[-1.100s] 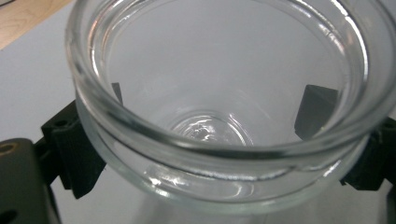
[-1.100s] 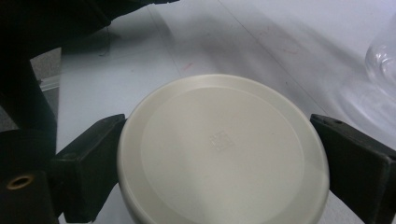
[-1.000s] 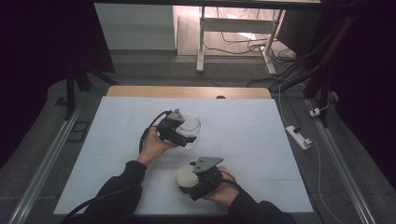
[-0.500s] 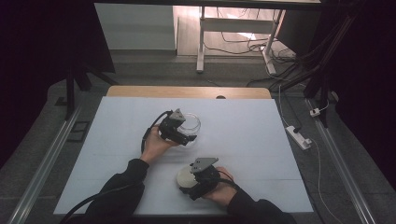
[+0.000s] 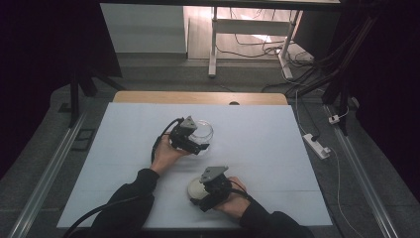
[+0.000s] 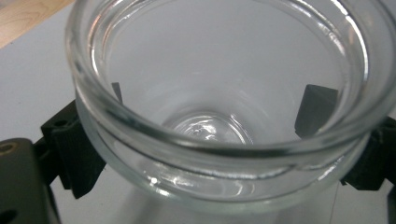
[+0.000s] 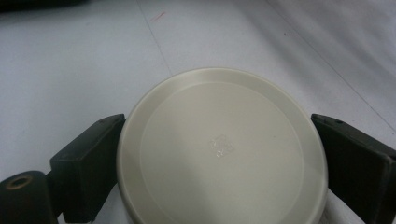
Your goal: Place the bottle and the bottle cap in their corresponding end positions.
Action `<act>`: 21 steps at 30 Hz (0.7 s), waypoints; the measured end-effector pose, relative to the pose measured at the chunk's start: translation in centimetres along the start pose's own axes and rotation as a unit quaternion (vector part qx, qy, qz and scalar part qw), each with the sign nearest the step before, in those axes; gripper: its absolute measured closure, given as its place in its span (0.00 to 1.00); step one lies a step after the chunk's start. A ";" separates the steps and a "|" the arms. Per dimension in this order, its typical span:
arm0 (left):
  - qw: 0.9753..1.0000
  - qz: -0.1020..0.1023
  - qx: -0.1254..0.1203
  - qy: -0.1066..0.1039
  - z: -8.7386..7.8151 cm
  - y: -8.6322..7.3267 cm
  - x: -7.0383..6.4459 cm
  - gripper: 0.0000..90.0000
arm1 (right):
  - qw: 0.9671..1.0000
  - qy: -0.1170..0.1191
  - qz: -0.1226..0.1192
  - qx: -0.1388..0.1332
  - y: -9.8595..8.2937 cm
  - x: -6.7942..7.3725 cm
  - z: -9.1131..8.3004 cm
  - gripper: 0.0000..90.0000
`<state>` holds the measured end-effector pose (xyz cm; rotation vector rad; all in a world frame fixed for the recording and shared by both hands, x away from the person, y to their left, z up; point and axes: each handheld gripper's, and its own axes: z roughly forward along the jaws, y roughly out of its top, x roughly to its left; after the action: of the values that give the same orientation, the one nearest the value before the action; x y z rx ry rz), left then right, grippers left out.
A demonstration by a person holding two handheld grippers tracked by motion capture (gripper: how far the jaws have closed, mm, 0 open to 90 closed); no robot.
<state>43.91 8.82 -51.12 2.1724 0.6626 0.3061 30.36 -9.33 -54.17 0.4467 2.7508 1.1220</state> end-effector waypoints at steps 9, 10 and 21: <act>1.000 -0.010 0.015 0.005 0.0 0.1 -0.1 0.08 | 1.000 0.000 0.000 0.004 0.1 0.1 0.0 0.05; 1.000 -0.010 0.015 0.005 0.0 0.1 -0.1 0.07 | 1.000 0.003 0.006 0.004 0.1 0.1 0.1 0.05; 0.999 -0.010 0.039 0.016 0.0 0.0 -0.6 0.02 | 1.000 0.007 0.017 0.010 0.2 0.1 0.0 0.01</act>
<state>43.39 8.46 -51.10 2.2384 0.7247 0.3093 30.29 -9.12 -54.00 0.4909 2.7778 1.1109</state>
